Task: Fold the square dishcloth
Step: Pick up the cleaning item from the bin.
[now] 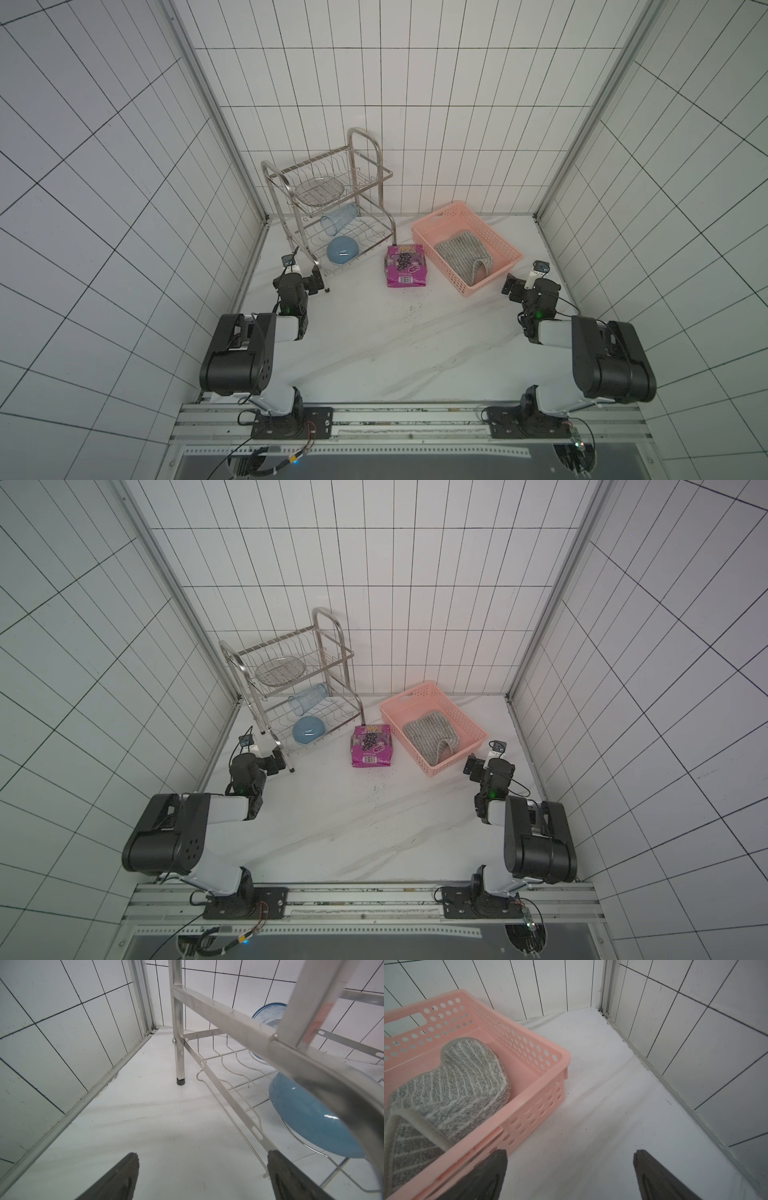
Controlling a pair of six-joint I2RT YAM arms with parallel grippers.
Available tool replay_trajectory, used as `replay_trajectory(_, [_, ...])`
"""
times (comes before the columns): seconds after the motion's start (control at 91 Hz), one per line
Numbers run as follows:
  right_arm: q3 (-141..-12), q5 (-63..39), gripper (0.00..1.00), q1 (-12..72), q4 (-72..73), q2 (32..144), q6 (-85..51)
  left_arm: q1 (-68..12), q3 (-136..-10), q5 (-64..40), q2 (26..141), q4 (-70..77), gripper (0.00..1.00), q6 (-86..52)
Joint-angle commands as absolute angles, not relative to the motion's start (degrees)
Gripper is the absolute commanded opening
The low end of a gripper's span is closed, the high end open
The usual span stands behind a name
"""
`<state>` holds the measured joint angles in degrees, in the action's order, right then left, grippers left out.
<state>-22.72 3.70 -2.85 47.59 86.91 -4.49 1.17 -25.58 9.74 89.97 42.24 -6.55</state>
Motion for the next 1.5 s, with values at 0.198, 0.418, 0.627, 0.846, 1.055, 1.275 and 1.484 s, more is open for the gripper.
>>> replay_trajectory(0.198, [-22.25,9.89,0.99,-2.39,40.97,76.6,-6.59,1.45,-27.57,5.82,85.26,37.73,0.98,-5.77])
replay_trajectory(0.418, [-30.41,15.9,0.99,-2.41,18.03,65.72,-12.74,0.6,-28.82,4.67,78.41,27.35,0.98,-6.85])
replay_trajectory(0.627, [-35.21,16.4,0.99,-2.37,3.48,60.14,-19.09,-4.21,-27.38,11.05,70.09,23.21,0.98,-7.14])
replay_trajectory(0.846, [-41.4,11.92,0.99,-1.61,-6.77,61.25,-21.45,-5.34,-24.06,21.66,60.4,18.59,0.98,-13.9])
replay_trajectory(1.055, [-45.03,11.2,0.99,0.22,-12.86,62.11,-22.75,-5.24,-23.6,26.79,50.17,11.88,0.98,-19.97])
replay_trajectory(1.275, [-50.65,9.51,0.97,2.78,-22.77,64.47,-24.6,-5.45,-25.75,22.58,41.68,5.77,0.98,-25.32])
replay_trajectory(1.484, [-55.55,6.66,0.91,6.37,-29.34,68.38,-26.57,-7.27,-30.57,12.49,41.67,3.64,0.98,-30.8])
